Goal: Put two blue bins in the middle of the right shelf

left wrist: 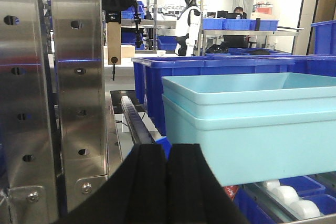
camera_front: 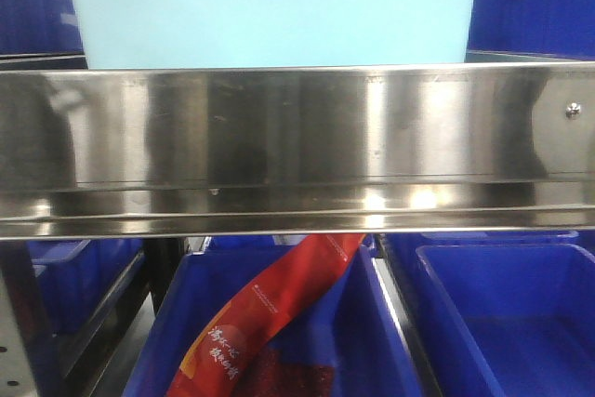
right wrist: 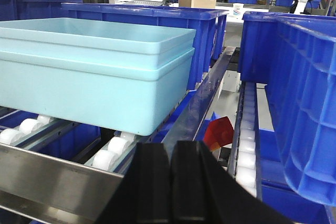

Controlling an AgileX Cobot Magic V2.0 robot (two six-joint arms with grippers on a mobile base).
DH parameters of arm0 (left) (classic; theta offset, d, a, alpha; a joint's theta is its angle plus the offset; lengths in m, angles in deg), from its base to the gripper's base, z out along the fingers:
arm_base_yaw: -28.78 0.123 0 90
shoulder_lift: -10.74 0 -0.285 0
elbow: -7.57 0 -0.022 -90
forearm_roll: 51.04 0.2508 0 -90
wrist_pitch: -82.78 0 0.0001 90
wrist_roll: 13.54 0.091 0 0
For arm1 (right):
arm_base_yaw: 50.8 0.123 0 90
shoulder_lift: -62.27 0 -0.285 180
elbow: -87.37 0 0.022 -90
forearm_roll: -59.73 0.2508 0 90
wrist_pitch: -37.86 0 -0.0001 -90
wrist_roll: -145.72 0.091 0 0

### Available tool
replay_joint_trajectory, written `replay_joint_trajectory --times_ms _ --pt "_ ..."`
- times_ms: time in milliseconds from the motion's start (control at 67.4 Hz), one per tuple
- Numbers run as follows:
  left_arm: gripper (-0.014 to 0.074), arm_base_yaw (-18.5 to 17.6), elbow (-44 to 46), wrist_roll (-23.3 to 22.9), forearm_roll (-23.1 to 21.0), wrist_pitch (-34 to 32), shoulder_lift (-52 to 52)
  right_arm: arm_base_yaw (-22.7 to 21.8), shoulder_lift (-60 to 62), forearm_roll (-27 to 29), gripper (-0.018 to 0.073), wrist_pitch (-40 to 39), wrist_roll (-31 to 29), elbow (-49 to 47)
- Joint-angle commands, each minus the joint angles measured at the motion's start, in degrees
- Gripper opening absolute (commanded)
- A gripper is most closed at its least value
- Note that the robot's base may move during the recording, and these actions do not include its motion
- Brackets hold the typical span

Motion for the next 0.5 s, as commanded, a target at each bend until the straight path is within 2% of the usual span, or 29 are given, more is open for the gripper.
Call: replay_joint_trajectory --times_ms 0,490 --pt "-0.0111 -0.2 -0.1 0.0 0.0 -1.7 0.4 0.0 0.2 -0.9 -0.0162 -1.7 0.0 0.1" --pt "-0.0111 -0.2 -0.1 0.0 0.0 -1.7 0.4 0.0 0.2 -0.9 -0.0162 -1.7 0.0 0.1"
